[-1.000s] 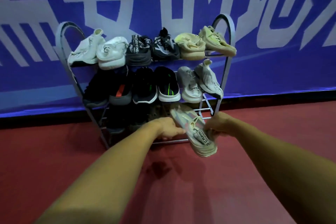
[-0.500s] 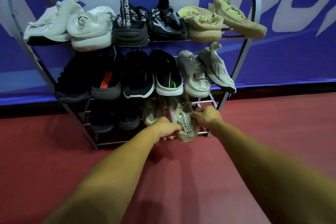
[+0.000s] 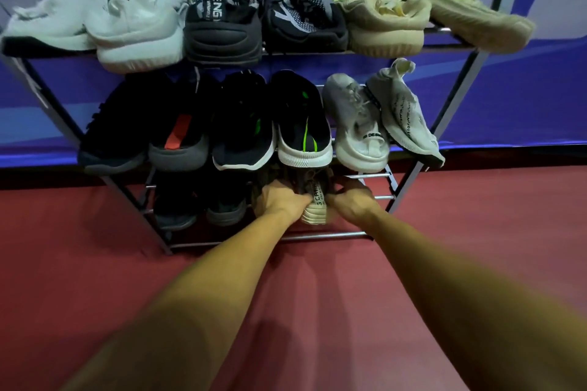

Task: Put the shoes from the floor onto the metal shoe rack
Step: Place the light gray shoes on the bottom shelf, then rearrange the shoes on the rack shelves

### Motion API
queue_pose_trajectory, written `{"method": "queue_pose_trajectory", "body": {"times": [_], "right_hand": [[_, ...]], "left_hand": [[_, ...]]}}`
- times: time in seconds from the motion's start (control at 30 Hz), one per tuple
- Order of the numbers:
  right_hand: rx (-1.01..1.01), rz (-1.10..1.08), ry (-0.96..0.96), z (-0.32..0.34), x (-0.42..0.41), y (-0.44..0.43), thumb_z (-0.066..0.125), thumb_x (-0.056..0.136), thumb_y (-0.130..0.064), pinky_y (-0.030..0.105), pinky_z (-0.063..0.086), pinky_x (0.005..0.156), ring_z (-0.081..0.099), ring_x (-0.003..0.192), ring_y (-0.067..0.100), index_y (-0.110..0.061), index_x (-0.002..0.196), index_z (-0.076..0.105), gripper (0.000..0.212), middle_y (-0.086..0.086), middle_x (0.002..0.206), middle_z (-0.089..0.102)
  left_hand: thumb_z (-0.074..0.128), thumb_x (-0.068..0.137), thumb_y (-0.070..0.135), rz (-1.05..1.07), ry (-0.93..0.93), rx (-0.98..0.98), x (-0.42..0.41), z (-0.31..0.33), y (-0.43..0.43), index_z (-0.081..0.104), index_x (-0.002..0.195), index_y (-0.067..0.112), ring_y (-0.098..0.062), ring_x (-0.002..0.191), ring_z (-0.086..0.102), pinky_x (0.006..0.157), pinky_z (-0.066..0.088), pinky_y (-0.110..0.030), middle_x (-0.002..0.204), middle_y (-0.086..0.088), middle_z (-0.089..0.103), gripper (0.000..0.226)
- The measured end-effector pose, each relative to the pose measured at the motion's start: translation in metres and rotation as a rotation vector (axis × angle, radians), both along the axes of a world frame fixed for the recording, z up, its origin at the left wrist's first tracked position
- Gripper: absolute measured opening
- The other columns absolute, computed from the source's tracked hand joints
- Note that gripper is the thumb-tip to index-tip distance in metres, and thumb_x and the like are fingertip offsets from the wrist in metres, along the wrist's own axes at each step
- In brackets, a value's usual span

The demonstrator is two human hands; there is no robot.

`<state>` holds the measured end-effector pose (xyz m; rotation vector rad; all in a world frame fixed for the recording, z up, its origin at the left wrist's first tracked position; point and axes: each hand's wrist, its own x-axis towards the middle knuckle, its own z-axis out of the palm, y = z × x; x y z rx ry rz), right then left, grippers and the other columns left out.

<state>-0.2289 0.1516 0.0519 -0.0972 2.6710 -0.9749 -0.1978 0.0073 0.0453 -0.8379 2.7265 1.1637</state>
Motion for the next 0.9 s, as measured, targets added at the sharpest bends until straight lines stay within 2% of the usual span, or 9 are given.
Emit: {"method": "queue_pose_trajectory", "body": {"times": [0.07,0.13,0.23,0.37,0.43,0.53,0.6,0.73,0.9], "right_hand": [[0.015,0.019,-0.049,0.0,-0.002,-0.003,0.059,0.096,-0.026,0.028,0.044,0.099,0.055,0.126,0.032,-0.009,0.132,0.062,0.04,0.012,0.135,0.062],[0.094,0.05,-0.047,0.002,-0.001,-0.002,0.057,0.095,-0.03,0.032,0.046,0.099,0.057,0.122,0.033,-0.009,0.126,0.066,0.038,0.014,0.133,0.064],[0.113,0.067,-0.046,0.004,0.004,0.003,0.06,0.091,-0.03,0.035,0.049,0.095,0.06,0.116,0.034,-0.009,0.121,0.068,0.037,0.016,0.126,0.066],[0.172,0.156,-0.032,0.009,0.019,0.007,0.059,0.085,-0.03,0.033,0.051,0.079,0.065,0.098,0.03,-0.011,0.103,0.07,0.028,0.012,0.106,0.072],[0.233,0.224,-0.025,0.014,0.03,0.005,0.055,0.079,-0.043,0.03,0.044,0.072,0.062,0.09,0.03,-0.013,0.095,0.065,0.036,0.013,0.104,0.07],[0.265,0.281,0.006,0.029,0.048,-0.001,0.045,0.074,-0.066,0.032,0.043,0.073,0.061,0.089,0.033,-0.015,0.09,0.061,0.056,0.015,0.101,0.068],[0.275,0.324,0.014,0.044,0.057,-0.009,0.053,0.087,-0.056,0.031,0.042,0.073,0.061,0.089,0.03,-0.016,0.086,0.063,0.041,0.011,0.095,0.067],[0.283,0.437,0.049,0.074,0.064,-0.03,0.064,0.087,-0.035,0.03,0.041,0.068,0.058,0.084,0.024,-0.02,0.072,0.06,0.022,0.005,0.086,0.066],[0.309,0.494,0.165,0.1,0.08,-0.059,0.062,0.083,-0.03,0.035,0.049,0.078,0.062,0.091,0.029,-0.012,0.092,0.072,0.022,0.01,0.095,0.07]], "left_hand": [[0.073,0.07,0.059,-0.02,-0.027,-0.048,-0.002,0.0,0.002,0.073,0.104,0.016,-0.027,0.103,0.068,0.086,0.055,-0.032,0.109,-0.005,0.071,0.055],[0.07,0.073,0.06,-0.072,-0.061,-0.102,-0.002,-0.001,0.002,0.073,0.108,0.015,-0.028,0.106,0.067,0.089,0.055,-0.033,0.112,-0.007,0.069,0.057],[0.069,0.078,0.053,-0.178,-0.078,-0.167,0.006,0.004,0.003,0.071,0.108,0.013,-0.03,0.104,0.066,0.084,0.054,-0.031,0.111,-0.01,0.069,0.051],[0.071,0.074,0.047,-0.321,-0.068,-0.213,0.024,0.022,0.0,0.07,0.103,0.018,-0.028,0.1,0.067,0.087,0.056,-0.035,0.106,-0.004,0.07,0.042],[0.069,0.075,0.042,-0.392,-0.07,-0.287,0.036,0.031,-0.004,0.067,0.101,0.023,-0.028,0.1,0.066,0.086,0.056,-0.037,0.109,-0.003,0.07,0.033],[0.064,0.082,0.041,-0.513,-0.085,-0.452,0.055,0.047,-0.01,0.066,0.108,0.025,-0.03,0.107,0.063,0.087,0.054,-0.037,0.116,-0.002,0.066,0.031],[0.062,0.084,0.038,-0.588,-0.067,-0.555,0.068,0.058,-0.016,0.066,0.113,0.025,-0.03,0.108,0.063,0.085,0.053,-0.036,0.118,-0.004,0.065,0.033],[0.061,0.084,0.033,-0.692,-0.062,-0.69,0.088,0.079,-0.04,0.065,0.113,0.025,-0.029,0.107,0.062,0.078,0.047,-0.034,0.117,-0.003,0.064,0.031],[0.061,0.084,0.037,-0.619,-0.092,-0.762,0.114,0.096,-0.091,0.065,0.111,0.024,-0.03,0.105,0.062,0.079,0.049,-0.035,0.116,-0.004,0.064,0.03]]}}
